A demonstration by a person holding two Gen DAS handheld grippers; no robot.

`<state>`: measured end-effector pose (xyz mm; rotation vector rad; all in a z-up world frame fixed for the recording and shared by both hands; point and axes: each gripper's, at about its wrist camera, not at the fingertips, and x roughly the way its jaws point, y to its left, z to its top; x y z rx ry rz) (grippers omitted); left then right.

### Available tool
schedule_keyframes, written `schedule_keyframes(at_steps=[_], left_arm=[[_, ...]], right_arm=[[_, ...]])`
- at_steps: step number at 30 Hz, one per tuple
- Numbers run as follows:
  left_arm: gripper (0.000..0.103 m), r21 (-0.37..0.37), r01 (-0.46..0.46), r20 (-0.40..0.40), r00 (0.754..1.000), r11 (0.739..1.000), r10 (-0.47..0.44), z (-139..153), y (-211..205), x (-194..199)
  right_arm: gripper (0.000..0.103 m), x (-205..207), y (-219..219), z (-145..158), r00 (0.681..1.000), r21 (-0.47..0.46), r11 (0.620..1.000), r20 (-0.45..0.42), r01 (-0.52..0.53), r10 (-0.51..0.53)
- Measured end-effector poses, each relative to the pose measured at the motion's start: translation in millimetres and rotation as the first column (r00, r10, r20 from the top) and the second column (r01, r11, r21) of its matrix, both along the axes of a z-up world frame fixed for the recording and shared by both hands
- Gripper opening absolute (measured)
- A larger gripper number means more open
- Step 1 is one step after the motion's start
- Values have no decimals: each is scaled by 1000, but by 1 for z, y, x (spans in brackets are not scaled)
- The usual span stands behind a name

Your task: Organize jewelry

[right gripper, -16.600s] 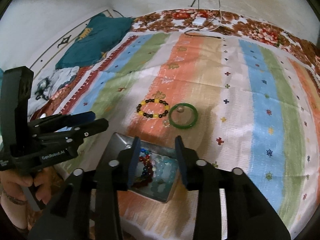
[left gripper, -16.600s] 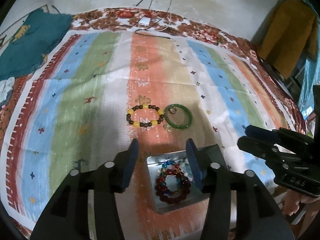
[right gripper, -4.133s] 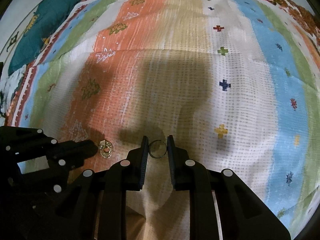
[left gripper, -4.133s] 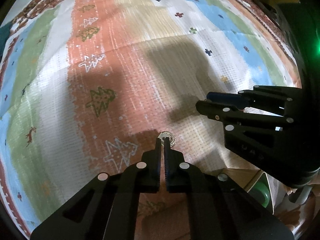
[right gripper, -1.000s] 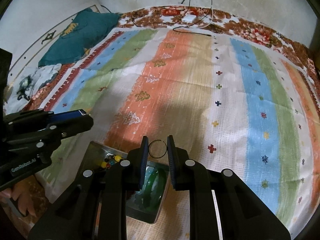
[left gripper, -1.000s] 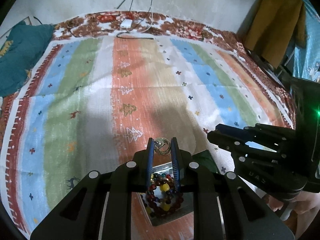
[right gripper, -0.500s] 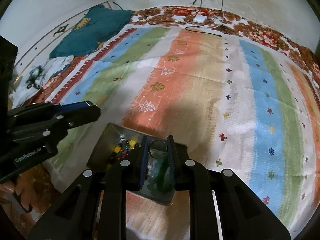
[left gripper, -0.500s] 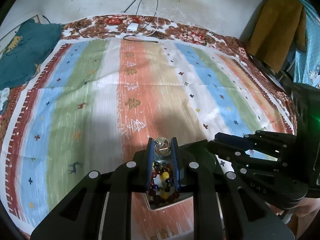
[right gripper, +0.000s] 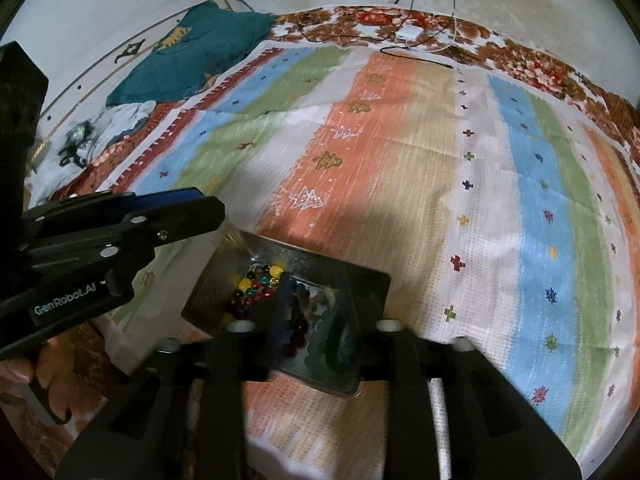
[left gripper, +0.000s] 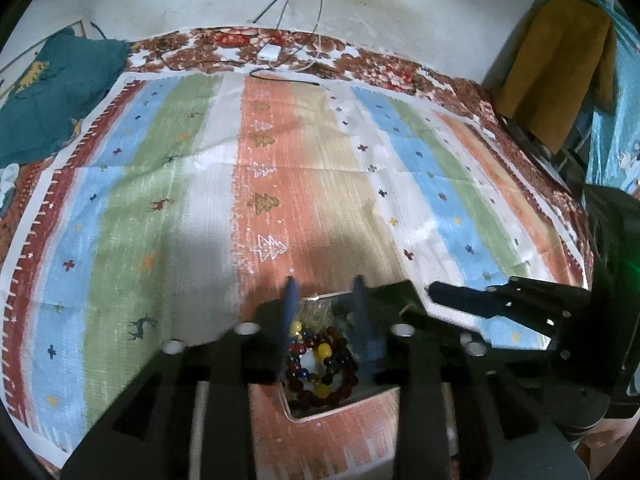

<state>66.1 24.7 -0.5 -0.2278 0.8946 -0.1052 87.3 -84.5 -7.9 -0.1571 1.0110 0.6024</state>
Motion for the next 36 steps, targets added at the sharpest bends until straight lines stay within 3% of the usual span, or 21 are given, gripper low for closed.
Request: schedule_keyframes(at_steps=[5, 6, 10, 14, 19, 27, 36], left_arm=[[42, -9, -21, 3, 1000, 1000, 21, 2, 5, 1], [44, -8, -24, 6, 1000, 1000, 24, 3, 7, -1], [71, -43, -41, 17, 999, 998, 42, 6, 15, -9], [83, -74, -37, 18, 999, 997, 38, 5, 18, -21], [96, -24, -22, 39, 999, 999, 23, 5, 11, -39], [97, 87, 8, 50, 999, 996, -13, 3, -2, -58], [97, 158, 17, 75, 997, 987, -29, 1, -13, -73]], right_arm=[[43, -1, -6, 4, 1000, 13, 1000, 9, 27, -27], [45, -2, -7, 5, 1000, 15, 1000, 14, 24, -24], [55, -7, -15, 11, 999, 26, 999, 36, 33, -34], [65, -17, -23, 17, 997, 23, 999, 71, 38, -39], [79, -29, -32, 24, 994, 30, 999, 103, 42, -45], [93, -45, -48, 33, 985, 87, 994, 157, 59, -72], [95, -63, -52, 31, 982, 94, 994, 178, 48, -64]])
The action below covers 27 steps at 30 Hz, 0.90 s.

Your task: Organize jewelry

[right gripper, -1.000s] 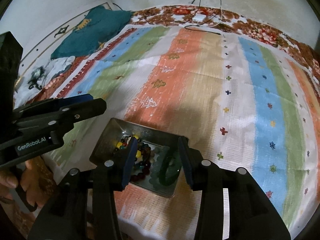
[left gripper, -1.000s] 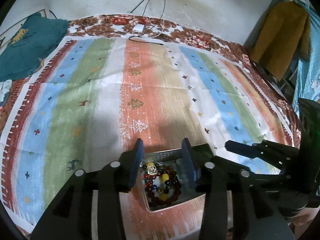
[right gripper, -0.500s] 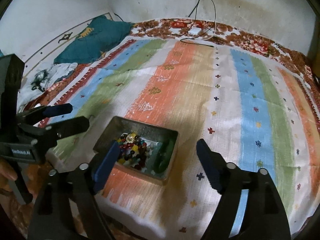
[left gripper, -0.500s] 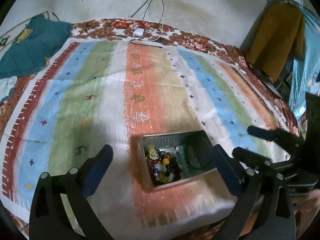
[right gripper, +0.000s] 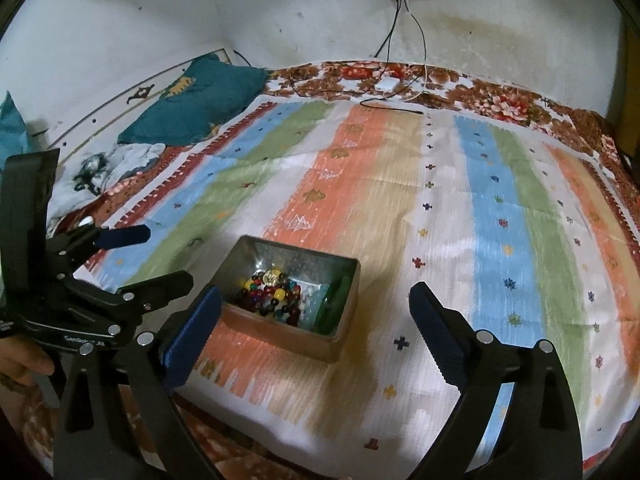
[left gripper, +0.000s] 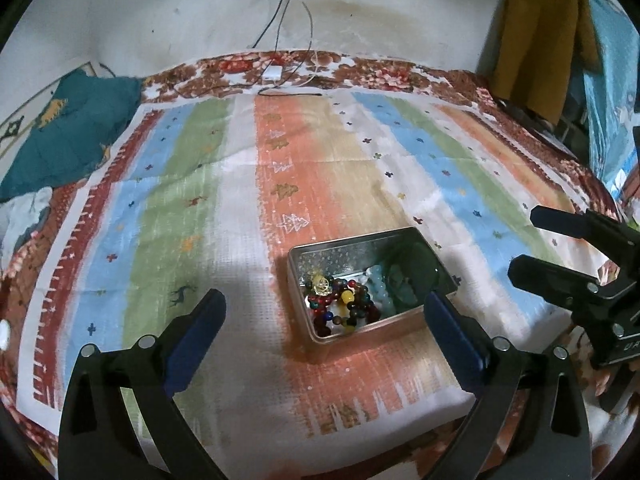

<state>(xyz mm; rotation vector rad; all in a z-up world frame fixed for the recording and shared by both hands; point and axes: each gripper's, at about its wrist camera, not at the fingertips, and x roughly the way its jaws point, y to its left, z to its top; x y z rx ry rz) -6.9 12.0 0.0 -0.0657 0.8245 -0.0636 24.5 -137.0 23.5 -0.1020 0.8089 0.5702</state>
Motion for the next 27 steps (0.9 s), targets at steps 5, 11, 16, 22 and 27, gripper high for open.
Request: schedule_keyframes(at_steps=[5, 11, 16, 22, 27], left_arm=[[97, 14, 0, 17, 1000, 1000, 0, 1, -5, -4], [97, 7, -19, 5, 1000, 1000, 19, -3, -5, -8], [97, 24, -30, 27, 999, 999, 29, -2, -8, -14], [97, -7, -60, 21, 998, 998, 60, -3, -1, -15], [97, -21, -70, 13, 997, 997, 70, -4, 3, -14]], right_arm=[[95, -8, 2, -2, 1000, -19, 1000, 9, -13, 13], [95, -16, -4, -1, 1000, -2, 1000, 20, -2, 2], [95, -22, -5, -1, 1000, 8, 1000, 30, 1, -2], [95, -21, -8, -1, 1000, 20, 1000, 25, 9, -10], [95, -21, -7, -4, 1000, 6, 1000, 15, 8, -8]])
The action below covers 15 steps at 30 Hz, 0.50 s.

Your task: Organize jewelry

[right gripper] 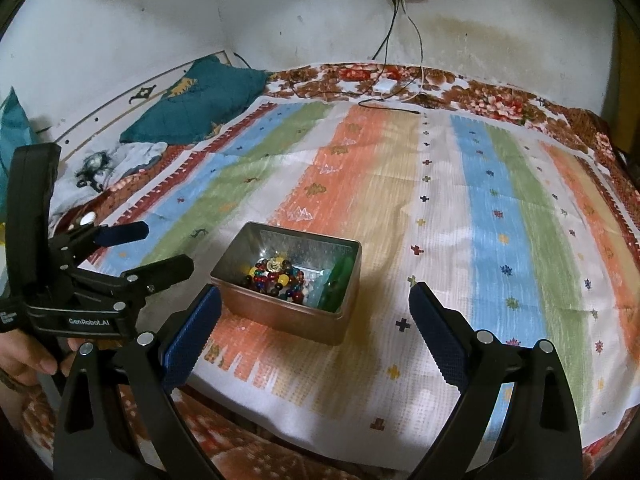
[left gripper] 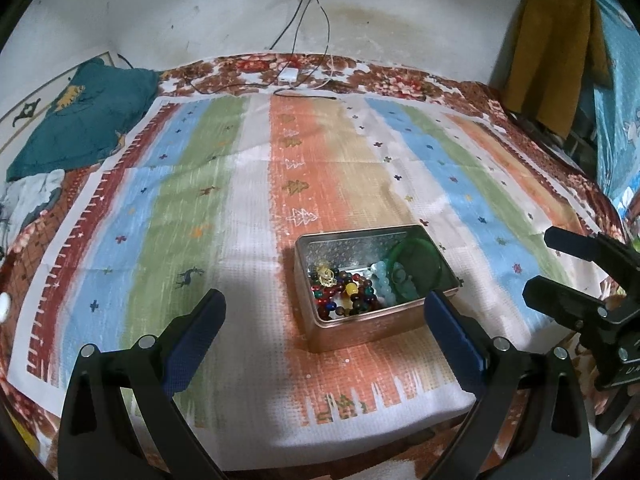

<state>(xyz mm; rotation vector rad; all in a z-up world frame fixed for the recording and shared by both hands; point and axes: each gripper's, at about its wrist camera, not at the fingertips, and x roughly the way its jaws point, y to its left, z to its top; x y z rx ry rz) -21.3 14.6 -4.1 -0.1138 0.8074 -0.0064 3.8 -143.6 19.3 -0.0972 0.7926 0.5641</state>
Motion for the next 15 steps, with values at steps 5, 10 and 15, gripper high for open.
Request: schedule_keyframes(at_steps=[5, 10, 15], left_arm=[[97, 2, -1, 1, 1000, 1000, 1, 0, 0, 0], [97, 10, 14, -2, 1000, 1000, -14, -1, -1, -1], [97, 15, 38, 0, 999, 999, -38, 0, -5, -3]], right_arm=[[95, 2, -2, -1, 1000, -2, 1000, -10, 17, -17], [95, 3, -3, -3, 999, -4, 999, -18, 32, -32], [95, 3, -3, -4, 999, -5, 999, -18, 32, -32]])
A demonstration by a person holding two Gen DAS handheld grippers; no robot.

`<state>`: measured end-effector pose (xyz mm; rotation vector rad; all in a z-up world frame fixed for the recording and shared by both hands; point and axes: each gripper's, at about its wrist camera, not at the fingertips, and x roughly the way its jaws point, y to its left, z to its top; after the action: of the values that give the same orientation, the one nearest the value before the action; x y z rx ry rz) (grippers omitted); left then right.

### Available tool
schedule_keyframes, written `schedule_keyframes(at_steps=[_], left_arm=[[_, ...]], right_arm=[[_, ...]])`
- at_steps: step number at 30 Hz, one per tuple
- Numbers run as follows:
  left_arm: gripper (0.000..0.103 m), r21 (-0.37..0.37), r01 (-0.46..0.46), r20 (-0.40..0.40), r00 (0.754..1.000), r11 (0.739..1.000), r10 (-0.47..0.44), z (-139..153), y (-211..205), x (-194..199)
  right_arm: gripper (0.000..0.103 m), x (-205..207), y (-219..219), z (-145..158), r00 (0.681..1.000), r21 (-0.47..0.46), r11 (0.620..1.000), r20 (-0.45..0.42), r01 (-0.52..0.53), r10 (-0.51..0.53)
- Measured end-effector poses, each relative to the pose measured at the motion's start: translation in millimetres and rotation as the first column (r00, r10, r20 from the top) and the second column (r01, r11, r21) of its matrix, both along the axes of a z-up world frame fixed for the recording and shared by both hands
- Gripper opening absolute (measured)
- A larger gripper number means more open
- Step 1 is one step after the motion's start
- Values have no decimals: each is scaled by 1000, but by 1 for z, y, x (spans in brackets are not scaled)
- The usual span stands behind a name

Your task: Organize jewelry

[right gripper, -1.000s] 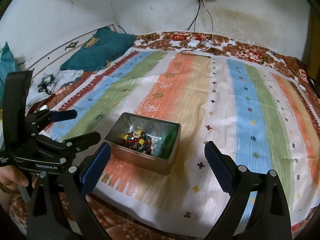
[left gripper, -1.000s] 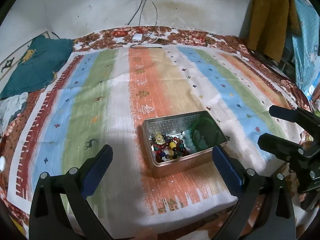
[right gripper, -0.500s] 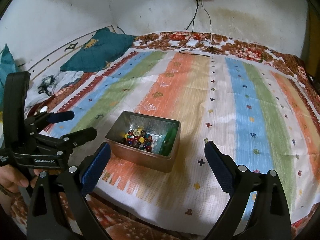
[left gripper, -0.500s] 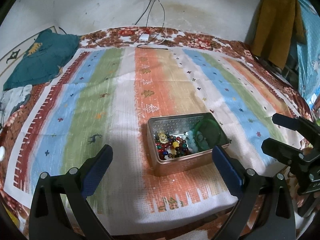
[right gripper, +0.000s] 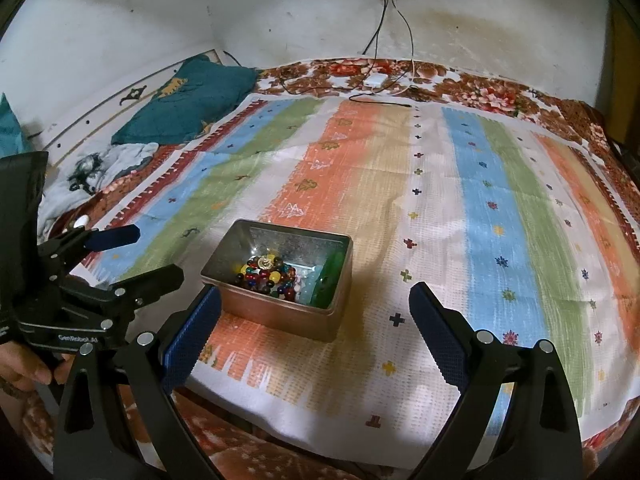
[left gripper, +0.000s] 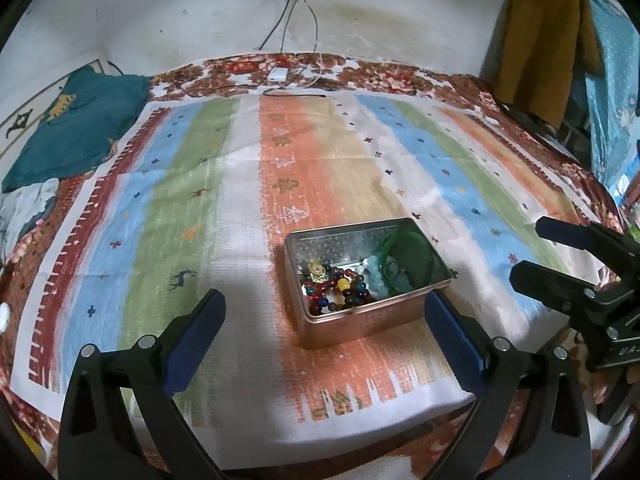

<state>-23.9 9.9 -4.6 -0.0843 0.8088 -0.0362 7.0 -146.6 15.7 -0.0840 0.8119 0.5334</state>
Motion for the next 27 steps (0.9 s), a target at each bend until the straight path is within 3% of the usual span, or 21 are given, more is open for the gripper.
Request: schedule_keyframes(at_steps=[27], left_arm=[[97, -3, 25, -14, 1000, 1000, -25, -2, -7, 0]], right_arm=[[96, 1, 3, -4, 1000, -21, 1000, -10, -2, 2]])
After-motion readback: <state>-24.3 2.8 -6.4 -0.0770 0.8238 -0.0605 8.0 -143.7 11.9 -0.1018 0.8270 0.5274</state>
